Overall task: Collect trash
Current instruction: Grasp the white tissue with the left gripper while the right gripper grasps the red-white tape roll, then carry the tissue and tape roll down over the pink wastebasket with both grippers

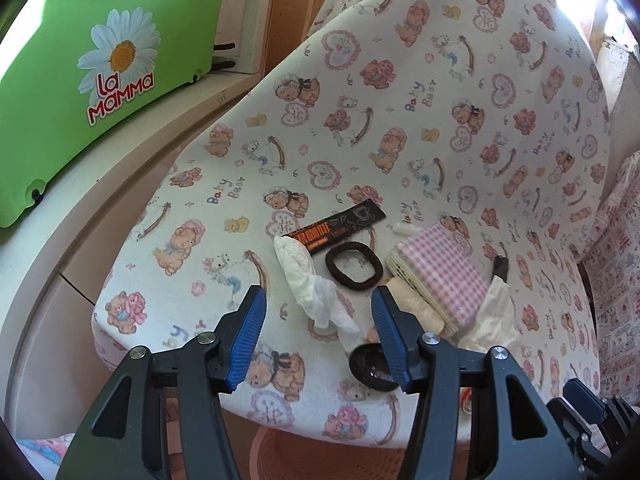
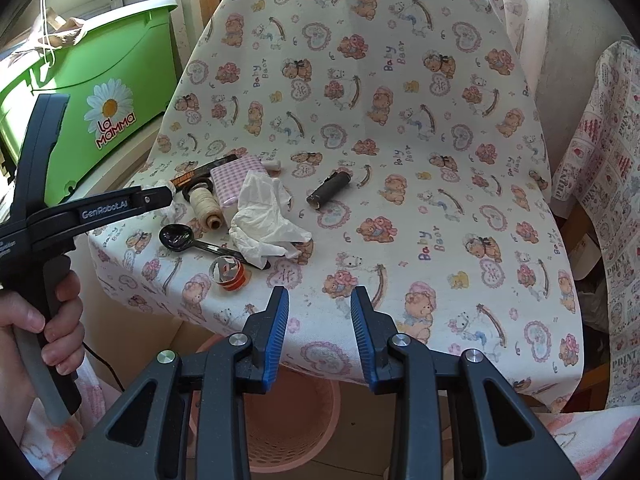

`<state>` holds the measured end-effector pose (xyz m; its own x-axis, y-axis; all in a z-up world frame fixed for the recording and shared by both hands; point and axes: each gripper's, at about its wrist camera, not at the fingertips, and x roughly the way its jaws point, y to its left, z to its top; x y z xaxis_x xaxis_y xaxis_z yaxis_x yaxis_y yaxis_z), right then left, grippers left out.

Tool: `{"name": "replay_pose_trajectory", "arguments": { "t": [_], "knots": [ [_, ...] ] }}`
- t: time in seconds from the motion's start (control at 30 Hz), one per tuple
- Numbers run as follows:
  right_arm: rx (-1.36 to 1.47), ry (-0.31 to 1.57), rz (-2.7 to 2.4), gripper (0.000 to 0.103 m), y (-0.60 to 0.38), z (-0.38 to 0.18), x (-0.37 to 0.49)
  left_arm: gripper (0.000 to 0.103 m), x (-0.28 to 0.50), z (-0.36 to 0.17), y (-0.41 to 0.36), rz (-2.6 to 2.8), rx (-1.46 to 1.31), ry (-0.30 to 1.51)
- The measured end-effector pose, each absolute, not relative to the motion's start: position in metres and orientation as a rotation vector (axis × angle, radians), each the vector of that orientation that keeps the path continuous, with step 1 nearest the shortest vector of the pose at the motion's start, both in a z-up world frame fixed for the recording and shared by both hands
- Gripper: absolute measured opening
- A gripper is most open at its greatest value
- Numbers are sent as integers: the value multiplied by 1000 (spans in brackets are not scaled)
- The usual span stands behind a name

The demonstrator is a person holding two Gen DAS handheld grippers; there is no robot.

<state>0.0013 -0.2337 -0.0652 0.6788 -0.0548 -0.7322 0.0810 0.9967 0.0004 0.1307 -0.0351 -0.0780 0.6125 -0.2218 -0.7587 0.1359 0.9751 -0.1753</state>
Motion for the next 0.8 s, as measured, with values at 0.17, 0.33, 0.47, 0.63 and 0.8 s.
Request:
{"name": "replay_pose_trajectory", "arguments": {
  "t": [0.17,0.33,0.47,0.63,0.8],
  "knots": [
    [-8,791,-103,58,-231,-64,0,14,134,-88,-44,-212,-28,891],
    [25,755,-97,67,-235,-59,0,10,115,-62,-35,-231,-44,805],
    [37,733,-88,73,-231,-59,1,11,97,-36,-29,-282,-31,746],
    [70,723,-17,73,-211,-64,4,11,80,-34,-24,-313,-31,784],
    [-20,724,49,64,-182,-72,12,11,65,-41,-13,-262,-35,819]
  ]
}}
